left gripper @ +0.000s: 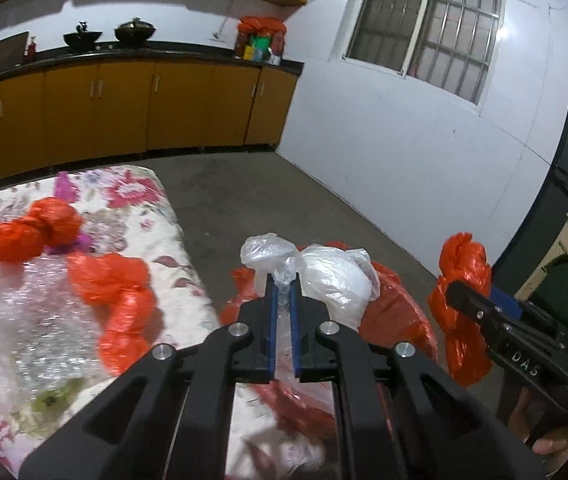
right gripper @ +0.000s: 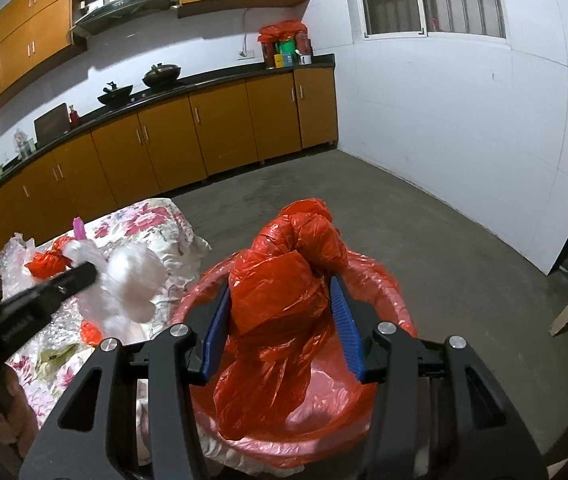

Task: Collect trash
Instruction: 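Carry both bags over the red basket and open both tools to drop them, then grasp another red bag with the right tool while the left tool grasps clear plastic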

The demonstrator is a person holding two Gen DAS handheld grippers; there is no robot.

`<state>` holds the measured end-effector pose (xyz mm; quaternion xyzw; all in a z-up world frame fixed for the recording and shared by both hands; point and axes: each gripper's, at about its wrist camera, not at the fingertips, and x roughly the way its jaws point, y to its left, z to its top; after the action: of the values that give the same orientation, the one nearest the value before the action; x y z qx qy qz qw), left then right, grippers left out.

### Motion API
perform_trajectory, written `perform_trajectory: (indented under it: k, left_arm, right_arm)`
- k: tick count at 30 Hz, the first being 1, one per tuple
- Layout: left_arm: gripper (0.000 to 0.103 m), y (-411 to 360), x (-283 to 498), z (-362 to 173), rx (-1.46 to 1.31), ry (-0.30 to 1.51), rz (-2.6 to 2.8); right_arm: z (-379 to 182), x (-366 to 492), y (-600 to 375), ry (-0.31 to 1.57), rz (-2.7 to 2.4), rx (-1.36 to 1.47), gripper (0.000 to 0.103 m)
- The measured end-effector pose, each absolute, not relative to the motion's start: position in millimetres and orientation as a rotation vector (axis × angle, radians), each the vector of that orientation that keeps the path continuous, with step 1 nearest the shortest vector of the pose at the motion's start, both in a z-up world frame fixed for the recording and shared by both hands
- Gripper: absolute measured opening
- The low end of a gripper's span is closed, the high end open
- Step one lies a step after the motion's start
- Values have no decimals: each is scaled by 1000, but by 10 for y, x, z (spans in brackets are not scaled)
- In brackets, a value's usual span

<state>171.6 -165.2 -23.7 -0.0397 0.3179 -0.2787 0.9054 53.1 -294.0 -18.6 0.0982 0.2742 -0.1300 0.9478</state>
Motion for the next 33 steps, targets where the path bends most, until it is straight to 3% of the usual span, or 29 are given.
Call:
perform_trajectory:
  k: [10, 11, 13, 14, 20, 24, 33]
  left_arm:
    - [9, -1924, 1859, -418, -65, 689, -611]
    - [13, -1939, 1862, -440, -67, 694, -612]
    - [40, -1946, 1882, -476, -71, 705, -614]
    - [44, -1938, 1880, -492, -73, 705, -608]
    - [47, -1692, 1859, -515, -81, 705, -554]
    - [63, -1400, 1684, -418, -35, 633, -439]
    - [75, -495, 1242, -372, 48, 534, -168]
  right_arm:
    - [-176, 656, -3082, 546, -244, 232, 49]
    - [-172, 652, -3097, 541, -243, 239, 51]
    - [-160, 646, -3134, 530, -250, 249, 65]
    - [-147, 634, -3153, 520, -254, 254, 74]
    - [-98, 517, -3163, 500, -288, 218, 75]
    - [-75, 519, -3080, 496, -291, 178, 75]
    - [-128, 590, -2608, 511, -202, 121, 76]
